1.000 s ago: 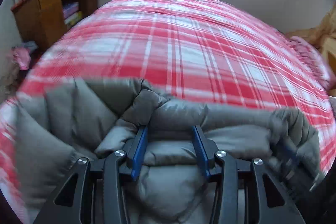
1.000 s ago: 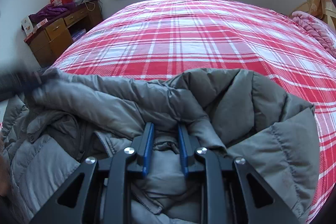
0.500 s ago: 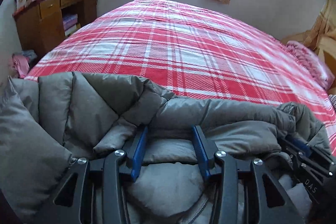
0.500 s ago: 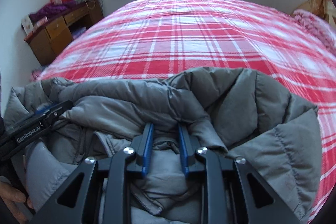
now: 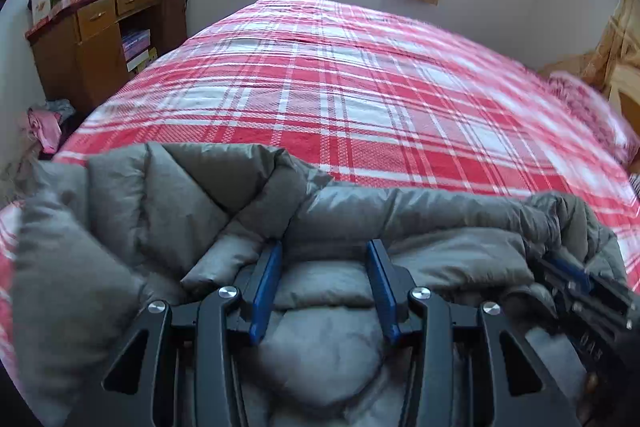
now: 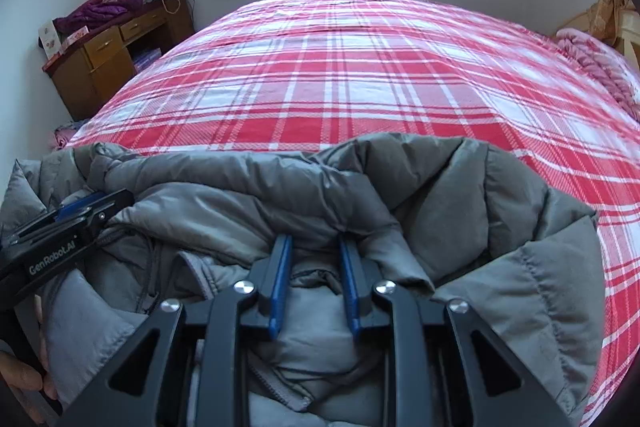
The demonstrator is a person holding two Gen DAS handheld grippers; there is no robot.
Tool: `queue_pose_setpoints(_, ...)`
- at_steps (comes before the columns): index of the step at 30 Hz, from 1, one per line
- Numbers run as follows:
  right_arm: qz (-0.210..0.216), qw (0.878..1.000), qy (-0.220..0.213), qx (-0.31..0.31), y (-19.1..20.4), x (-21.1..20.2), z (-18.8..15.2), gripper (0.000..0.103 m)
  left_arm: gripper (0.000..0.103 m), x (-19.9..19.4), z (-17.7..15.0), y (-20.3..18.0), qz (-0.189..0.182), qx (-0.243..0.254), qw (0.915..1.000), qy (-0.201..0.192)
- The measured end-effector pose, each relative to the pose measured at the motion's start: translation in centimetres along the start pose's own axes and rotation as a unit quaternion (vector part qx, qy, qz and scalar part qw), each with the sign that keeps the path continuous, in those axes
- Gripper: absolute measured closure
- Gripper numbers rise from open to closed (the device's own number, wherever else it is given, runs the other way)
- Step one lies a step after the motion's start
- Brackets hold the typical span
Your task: Fold large clothes
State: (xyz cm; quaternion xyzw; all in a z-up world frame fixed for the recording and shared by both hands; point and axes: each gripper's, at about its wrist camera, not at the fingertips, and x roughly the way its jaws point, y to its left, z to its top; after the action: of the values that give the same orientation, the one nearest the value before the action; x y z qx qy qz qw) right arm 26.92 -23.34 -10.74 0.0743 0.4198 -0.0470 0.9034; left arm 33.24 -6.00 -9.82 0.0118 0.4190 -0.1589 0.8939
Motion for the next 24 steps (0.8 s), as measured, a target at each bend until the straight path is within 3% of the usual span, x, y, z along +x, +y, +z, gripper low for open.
queue_pose_setpoints(3,0.017,1.0,0.008,0.019,-1.0,-1.5,0.7,0.077,0.058,-5.0,-0.3,0.3,0.001,0.022,0.9997,-0.013)
queue_pose_setpoints(5,0.041,0.997,-0.042,0.056,-2.4,-6.4,0.9,0.075,0.058,-9.9,-1.5,0.8,-0.006,0.046,0.9978,-0.046)
queue_pose_setpoints(8,0.062,0.992,-0.093,0.055,-3.6,-13.9,0.3,0.064,0.056,-17.8,-4.6,2.0,-0.01,0.083,0.9926,-0.088)
queue_pose_setpoints(10,0.07,0.988,-0.134,0.042,-4.8,-20.3,-1.4,0.05,0.047,-23.2,-7.5,3.6,-0.024,0.09,0.9902,-0.104)
queue_pose_setpoints(12,0.07,0.983,-0.169,0.033,-6.3,-26.1,-3.8,0.041,0.031,-27.4,-10.3,5.2,-0.04,0.085,0.9893,-0.111)
queue_pose_setpoints(17,0.066,0.978,-0.199,0.022,-10.5,-37.5,-10.5,0.039,0.029,-34.9,-18.5,9.5,-0.029,0.055,0.9936,-0.094)
queue_pose_setpoints(21,0.063,0.974,-0.214,0.032,-14.0,-45.9,-16.0,0.039,0.028,-37.7,-24.6,12.3,-0.016,0.004,0.9977,-0.066)
queue_pose_setpoints(24,0.063,0.975,-0.21,0.031,-15.2,-49.7,-18.5,0.039,0.029,-38.6,-28.4,13.6,-0.017,-0.025,0.9985,-0.045)
